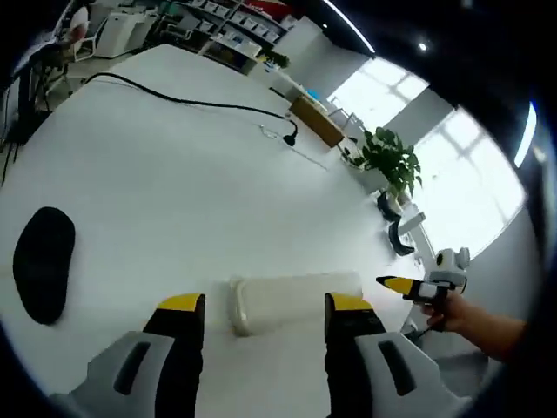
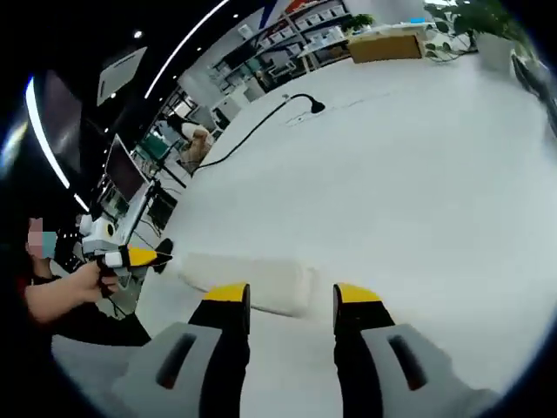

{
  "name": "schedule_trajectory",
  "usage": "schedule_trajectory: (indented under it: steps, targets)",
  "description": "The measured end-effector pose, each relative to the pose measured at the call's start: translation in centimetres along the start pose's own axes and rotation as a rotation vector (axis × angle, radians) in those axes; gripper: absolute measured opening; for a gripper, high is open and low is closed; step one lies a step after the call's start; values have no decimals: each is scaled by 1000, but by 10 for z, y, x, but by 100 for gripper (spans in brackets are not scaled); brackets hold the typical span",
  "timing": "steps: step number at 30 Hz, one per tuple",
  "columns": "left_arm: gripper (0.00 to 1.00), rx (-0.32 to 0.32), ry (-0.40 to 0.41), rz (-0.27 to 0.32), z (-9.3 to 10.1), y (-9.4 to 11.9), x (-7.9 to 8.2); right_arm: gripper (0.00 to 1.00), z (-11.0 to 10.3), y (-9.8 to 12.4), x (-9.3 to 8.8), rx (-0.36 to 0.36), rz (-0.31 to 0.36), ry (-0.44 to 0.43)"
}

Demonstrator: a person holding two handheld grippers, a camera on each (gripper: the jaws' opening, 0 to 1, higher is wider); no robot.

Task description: Arrange the utensils inside the cutlery case until each visible utensil rests in its matching compartment.

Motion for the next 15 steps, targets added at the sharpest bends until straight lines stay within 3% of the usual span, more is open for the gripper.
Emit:
schedule_trajectory:
  steps: [3, 7, 10, 11, 13, 15]
  targets:
    - [69, -48, -70, 158, 12, 27, 12, 50, -19, 17, 9, 4, -26, 188]
    - [79, -43, -177, 259, 22, 60, 13, 50, -45, 42, 16, 41, -43, 370]
    - [70, -90, -168, 214, 27, 77, 5, 56, -59, 60, 21, 31, 6, 447]
    - [72, -99, -171, 217, 29, 87, 2, 56, -68, 69, 23, 48, 41, 472]
    - [88, -86, -244, 304, 33, 101, 2, 56, -80, 86, 21, 35, 63, 494]
    - [100, -74, -283, 332, 36, 116, 0, 56, -91, 100, 21, 14, 95, 555]
Point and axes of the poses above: the point that each gripper's makers call its tool centre point, and the gripper's own axes: y roughly backward along the fingers, z roughly to its right, x roughly out of its top, the point moved 8 cm from there along y, roughly backward along the fingers, and after that the axes turned 13 degrees about x, right-handed, at the moved point
